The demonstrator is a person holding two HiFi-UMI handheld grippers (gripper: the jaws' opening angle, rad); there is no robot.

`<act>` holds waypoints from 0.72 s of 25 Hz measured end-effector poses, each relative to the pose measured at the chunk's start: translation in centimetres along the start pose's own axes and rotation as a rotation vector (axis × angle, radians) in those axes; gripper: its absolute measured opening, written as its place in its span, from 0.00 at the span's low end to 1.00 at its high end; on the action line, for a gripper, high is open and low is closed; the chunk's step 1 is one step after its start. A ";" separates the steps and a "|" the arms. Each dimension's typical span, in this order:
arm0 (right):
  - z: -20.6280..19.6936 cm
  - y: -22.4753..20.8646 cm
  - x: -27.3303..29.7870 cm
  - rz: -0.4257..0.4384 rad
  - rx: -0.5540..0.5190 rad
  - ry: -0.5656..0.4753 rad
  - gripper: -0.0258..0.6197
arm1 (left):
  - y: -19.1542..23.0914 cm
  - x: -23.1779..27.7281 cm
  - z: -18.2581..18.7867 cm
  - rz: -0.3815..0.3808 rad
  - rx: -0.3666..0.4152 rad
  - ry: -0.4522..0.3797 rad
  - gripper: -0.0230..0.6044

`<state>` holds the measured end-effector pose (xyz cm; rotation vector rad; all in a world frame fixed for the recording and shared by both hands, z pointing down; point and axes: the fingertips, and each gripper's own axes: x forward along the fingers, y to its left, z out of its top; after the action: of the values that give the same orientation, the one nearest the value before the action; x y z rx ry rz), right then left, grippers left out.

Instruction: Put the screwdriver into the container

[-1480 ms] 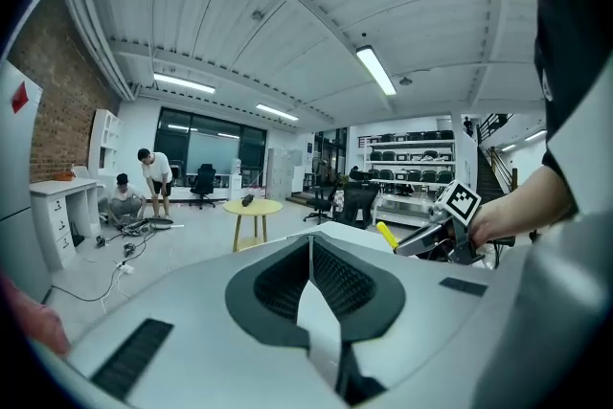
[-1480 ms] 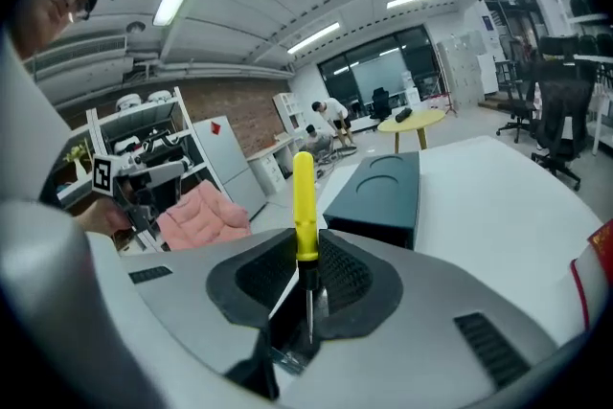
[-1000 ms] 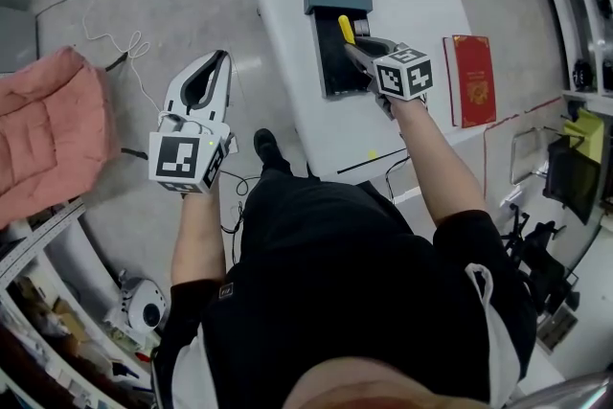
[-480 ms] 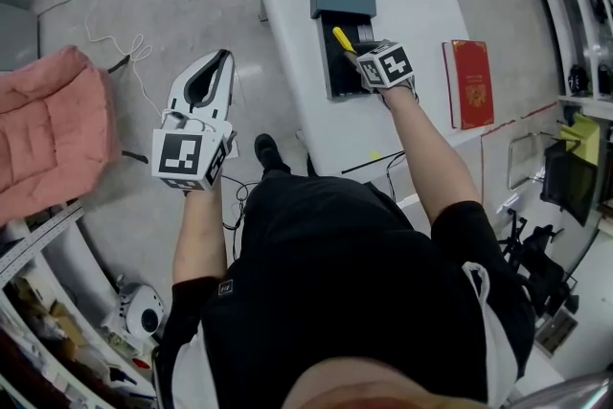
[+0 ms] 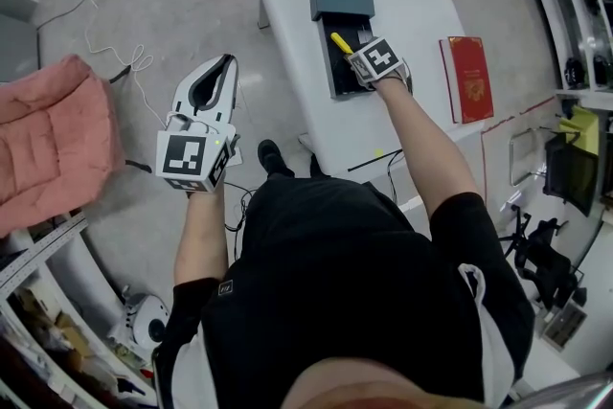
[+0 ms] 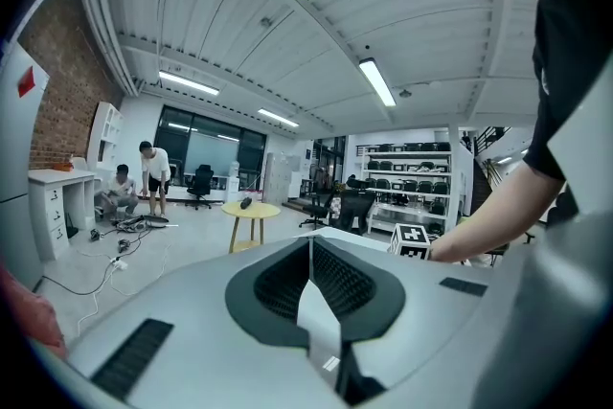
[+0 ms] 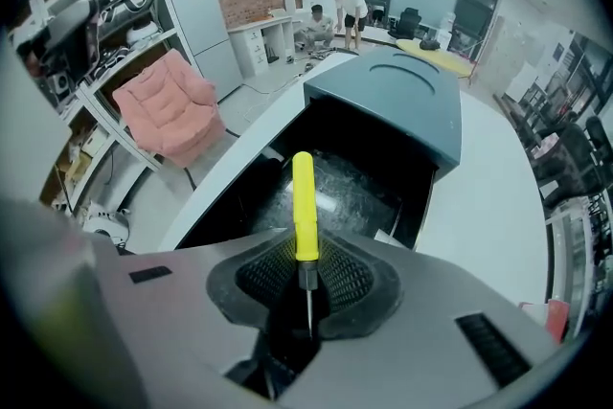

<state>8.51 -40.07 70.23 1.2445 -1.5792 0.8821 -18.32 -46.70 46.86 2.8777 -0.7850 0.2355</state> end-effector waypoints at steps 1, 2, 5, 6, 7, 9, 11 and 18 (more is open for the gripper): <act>0.0 0.0 0.0 -0.006 0.000 0.002 0.17 | 0.1 -0.2 0.0 -0.002 0.002 0.002 0.08; 0.0 0.0 0.0 -0.011 0.003 0.001 0.18 | 0.2 -0.4 0.0 -0.004 0.004 0.003 0.08; 0.1 0.2 -0.4 -0.020 0.026 -0.025 0.20 | 0.7 -1.3 0.0 -0.005 0.008 0.004 0.08; 0.2 0.3 -0.6 -0.021 0.033 -0.038 0.20 | 0.8 -1.5 0.0 -0.004 0.010 0.003 0.08; 0.4 0.4 -0.8 -0.022 0.040 -0.051 0.21 | 1.0 -1.8 0.0 -0.003 0.013 0.001 0.08; 0.8 0.4 -1.5 -0.024 0.055 -0.079 0.21 | 1.2 -2.3 0.2 -0.001 0.013 -0.007 0.08; 1.0 0.4 -2.2 -0.027 0.074 -0.109 0.21 | 1.2 -2.7 0.3 0.000 0.011 -0.014 0.08; 1.9 0.6 -5.7 -0.018 0.108 -0.235 0.21 | 1.1 -3.9 1.2 0.007 0.023 -0.026 0.08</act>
<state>7.92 -39.88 64.22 1.4808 -1.7190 0.8434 -22.12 -45.95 45.09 2.9056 -0.8024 0.2091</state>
